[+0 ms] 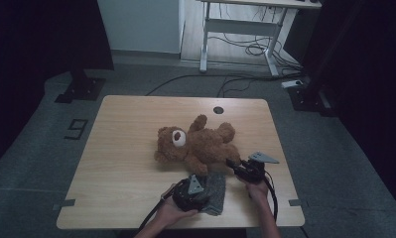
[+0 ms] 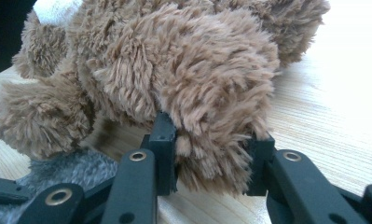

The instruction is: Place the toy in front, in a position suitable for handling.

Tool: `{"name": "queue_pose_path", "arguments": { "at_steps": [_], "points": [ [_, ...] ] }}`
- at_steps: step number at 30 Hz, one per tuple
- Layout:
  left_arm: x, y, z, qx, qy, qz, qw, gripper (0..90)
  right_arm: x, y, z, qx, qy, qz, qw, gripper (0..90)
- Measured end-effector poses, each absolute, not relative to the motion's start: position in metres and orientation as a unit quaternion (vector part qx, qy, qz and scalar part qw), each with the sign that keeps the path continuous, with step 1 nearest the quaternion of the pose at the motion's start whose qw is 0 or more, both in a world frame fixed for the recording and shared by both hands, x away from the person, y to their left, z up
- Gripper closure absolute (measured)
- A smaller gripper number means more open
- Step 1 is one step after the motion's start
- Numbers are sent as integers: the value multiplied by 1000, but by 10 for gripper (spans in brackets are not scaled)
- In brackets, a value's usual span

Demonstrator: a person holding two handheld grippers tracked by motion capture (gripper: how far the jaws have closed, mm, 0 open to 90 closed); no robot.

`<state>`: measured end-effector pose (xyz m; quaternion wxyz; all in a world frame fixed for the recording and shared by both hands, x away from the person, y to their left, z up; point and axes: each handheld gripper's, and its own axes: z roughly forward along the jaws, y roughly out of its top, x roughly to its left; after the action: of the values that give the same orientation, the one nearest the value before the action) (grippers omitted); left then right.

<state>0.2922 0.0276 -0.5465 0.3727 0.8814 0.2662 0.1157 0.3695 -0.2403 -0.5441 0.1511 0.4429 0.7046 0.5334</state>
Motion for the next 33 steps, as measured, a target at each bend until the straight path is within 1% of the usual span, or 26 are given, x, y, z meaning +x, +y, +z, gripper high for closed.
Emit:
{"name": "queue_pose_path", "arguments": {
  "at_steps": [4, 7, 8, 10, 14, 15, 16, 17, 18, 19, 22, 23, 24, 25, 30, 33],
  "points": [
    [291, 33, -547, 879, 266, 120, 376, 608, 369, -240, -544, 443, 705, 533, 152, 649],
    [290, 37, -546, 879, 265, 122, 377, 676, 369, -240, -543, 444, 704, 533, 152, 649],
    [290, 37, -546, 879, 265, 122, 377, 685, 369, -240, -543, 444, 704, 533, 152, 649],
    [289, 39, -546, 878, 265, 125, 379, 692, 369, -241, -543, 444, 704, 533, 152, 649],
    [287, 52, -543, 870, 271, 110, 396, 705, 369, -242, -543, 443, 706, 531, 153, 649],
    [286, 62, -538, 865, 274, 106, 407, 711, 369, -242, -543, 444, 704, 532, 153, 649],
    [286, 62, -538, 865, 274, 106, 407, 713, 369, -242, -543, 444, 704, 532, 153, 649],
    [285, 75, -531, 853, 283, 97, 427, 715, 369, -241, -543, 444, 704, 533, 153, 649],
    [285, 75, -531, 853, 283, 97, 427, 717, 368, -241, -542, 444, 704, 533, 153, 649],
    [283, 87, -524, 843, 289, 88, 445, 718, 368, -241, -542, 445, 703, 533, 153, 649],
    [281, 97, -517, 835, 296, 95, 454, 719, 368, -241, -542, 445, 703, 533, 153, 649],
    [280, 108, -511, 825, 302, 92, 469, 719, 367, -241, -542, 446, 703, 533, 152, 649],
    [280, 108, -511, 825, 302, 92, 469, 719, 367, -241, -542, 446, 702, 533, 152, 649],
    [278, 117, -505, 817, 306, 92, 480, 719, 367, -241, -542, 447, 702, 533, 151, 649],
    [274, 133, -489, 807, 303, 104, 497, 718, 366, -242, -541, 446, 703, 533, 151, 649],
    [272, 152, -475, 785, 310, 109, 525, 718, 366, -242, -542, 447, 703, 533, 149, 649]
  ]
}}
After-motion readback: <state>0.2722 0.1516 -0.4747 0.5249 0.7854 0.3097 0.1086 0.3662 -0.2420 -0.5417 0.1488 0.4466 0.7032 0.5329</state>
